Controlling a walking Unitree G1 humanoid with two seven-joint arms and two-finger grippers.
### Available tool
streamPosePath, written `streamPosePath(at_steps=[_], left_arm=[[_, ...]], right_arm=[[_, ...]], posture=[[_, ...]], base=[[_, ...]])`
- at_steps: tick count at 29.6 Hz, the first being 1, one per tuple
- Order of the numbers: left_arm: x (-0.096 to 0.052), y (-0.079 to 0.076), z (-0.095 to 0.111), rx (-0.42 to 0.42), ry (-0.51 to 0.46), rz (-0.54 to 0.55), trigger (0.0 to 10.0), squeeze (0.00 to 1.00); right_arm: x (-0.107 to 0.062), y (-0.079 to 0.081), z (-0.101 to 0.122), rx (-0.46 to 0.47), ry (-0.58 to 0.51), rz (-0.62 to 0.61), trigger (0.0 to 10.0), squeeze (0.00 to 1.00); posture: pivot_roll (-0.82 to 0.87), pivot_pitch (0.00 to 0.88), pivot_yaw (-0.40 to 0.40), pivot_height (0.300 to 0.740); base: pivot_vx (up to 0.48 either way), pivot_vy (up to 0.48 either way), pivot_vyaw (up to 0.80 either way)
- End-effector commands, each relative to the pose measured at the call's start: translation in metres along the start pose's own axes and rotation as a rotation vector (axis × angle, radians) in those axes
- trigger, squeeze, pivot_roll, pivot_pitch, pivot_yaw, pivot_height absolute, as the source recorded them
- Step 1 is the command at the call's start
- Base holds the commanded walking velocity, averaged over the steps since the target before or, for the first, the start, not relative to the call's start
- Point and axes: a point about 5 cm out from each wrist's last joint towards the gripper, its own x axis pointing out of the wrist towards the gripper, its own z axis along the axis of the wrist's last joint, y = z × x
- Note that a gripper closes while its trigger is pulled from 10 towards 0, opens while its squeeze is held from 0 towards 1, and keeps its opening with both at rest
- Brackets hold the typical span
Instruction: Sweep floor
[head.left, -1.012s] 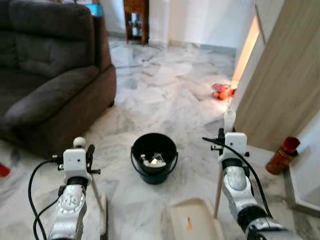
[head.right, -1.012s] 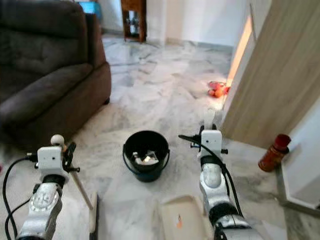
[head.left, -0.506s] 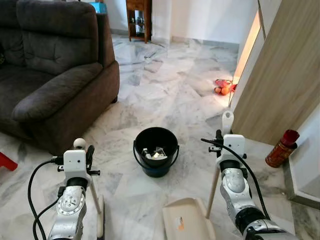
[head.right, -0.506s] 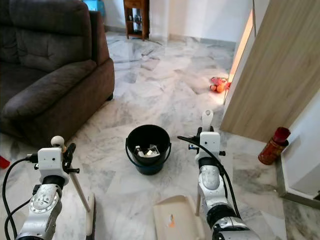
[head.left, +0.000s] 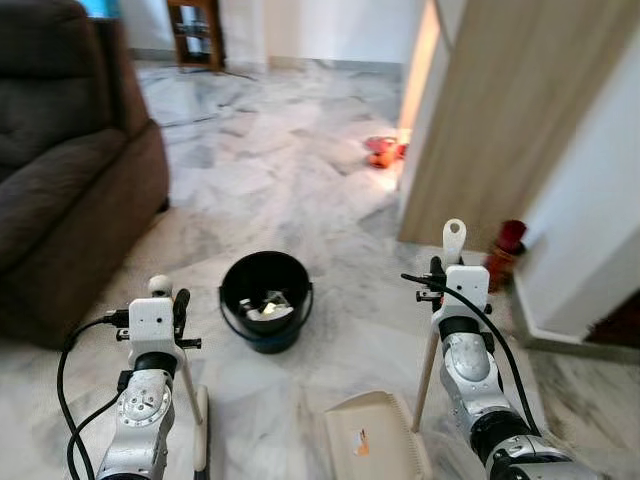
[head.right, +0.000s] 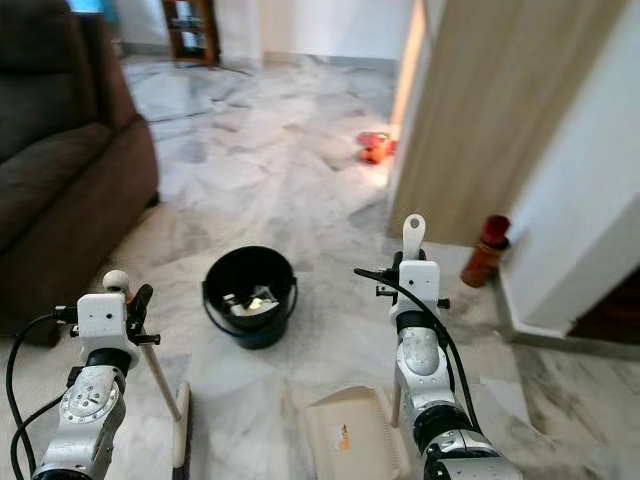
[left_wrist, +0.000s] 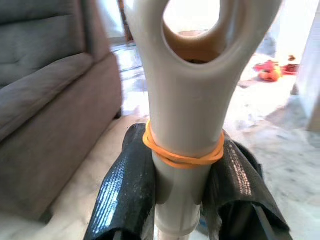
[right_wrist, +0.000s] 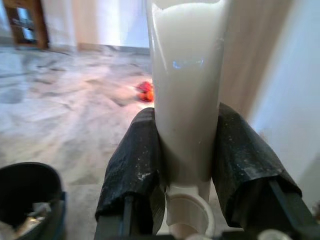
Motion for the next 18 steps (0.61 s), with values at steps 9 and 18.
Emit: streamPosePath(at_steps=[9,18], left_arm=[[0.0037,0.001,0.0036,0.029,-0.015,0.013,10.0,0.0],[0.0043,0.0014,0.0035,0.032,-0.014,0.011,10.0,0.0]], right_arm=[[0.0038,0.0016,0.0045,0.006,-0.007,0.001,10.0,0.0],[0.0031,0.0018,0.0028,0.002,0.003,-0.001,10.0,0.0]], posture=[[0.11,0.0,-0.023,0.74],[0.11,0.0,-0.018,0.74]], base=[[0.0,-0.203,-0.8],[0.0,0.0,-0.8]])
